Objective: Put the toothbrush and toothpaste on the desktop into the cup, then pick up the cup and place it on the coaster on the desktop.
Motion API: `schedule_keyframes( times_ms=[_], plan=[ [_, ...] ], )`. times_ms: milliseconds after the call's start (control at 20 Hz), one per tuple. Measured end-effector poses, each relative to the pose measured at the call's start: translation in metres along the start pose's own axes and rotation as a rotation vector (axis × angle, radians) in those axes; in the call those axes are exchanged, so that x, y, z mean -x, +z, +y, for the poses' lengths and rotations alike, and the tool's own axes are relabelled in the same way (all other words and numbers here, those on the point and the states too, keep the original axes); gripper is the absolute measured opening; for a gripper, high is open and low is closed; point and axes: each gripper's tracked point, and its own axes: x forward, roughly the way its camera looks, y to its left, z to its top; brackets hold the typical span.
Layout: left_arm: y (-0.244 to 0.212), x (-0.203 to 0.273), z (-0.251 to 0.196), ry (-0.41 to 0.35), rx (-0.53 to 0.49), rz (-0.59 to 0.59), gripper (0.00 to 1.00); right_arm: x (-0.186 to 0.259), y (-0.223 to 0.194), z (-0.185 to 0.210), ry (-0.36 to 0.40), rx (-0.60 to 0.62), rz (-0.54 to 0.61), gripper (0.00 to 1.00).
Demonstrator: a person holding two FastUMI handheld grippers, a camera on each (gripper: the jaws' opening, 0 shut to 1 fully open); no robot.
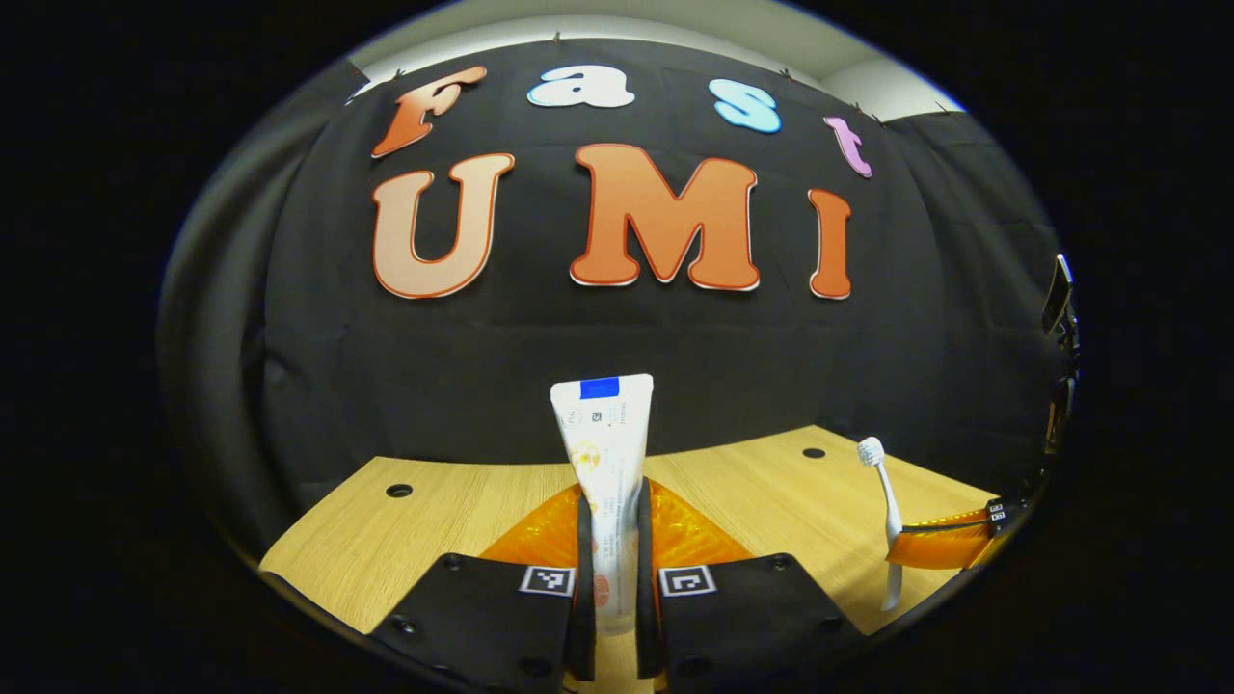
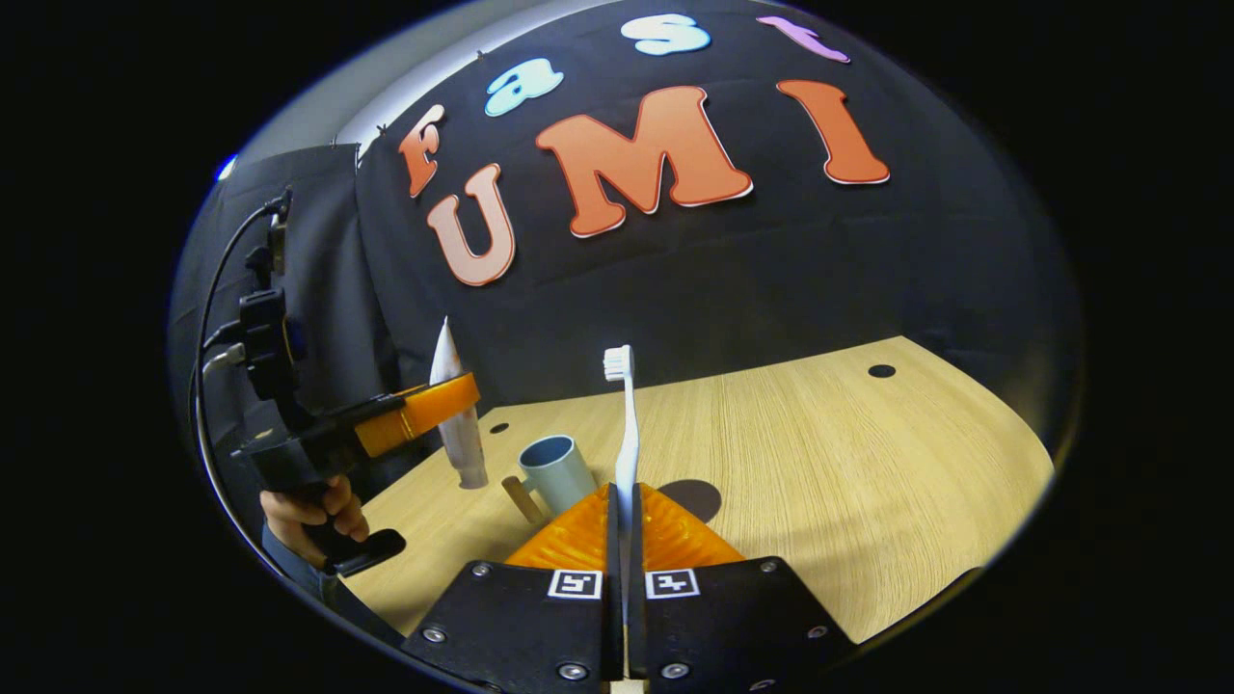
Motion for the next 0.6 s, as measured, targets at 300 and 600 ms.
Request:
schedule_keyframes(
  times_ms=[300,600],
  plan=[
    [0.013,-0.034,0.027,0.020,0.094,-0.141,0.18,-0.012,0.016,0.016,0.053,0.045,-0.101,0.02],
    [-0.016,-0.071,0.038,0.011,0.136,-0.120,0.17,-0.034,0.021,0.014,0.075,0.041,-0.137,0.02]
  ],
)
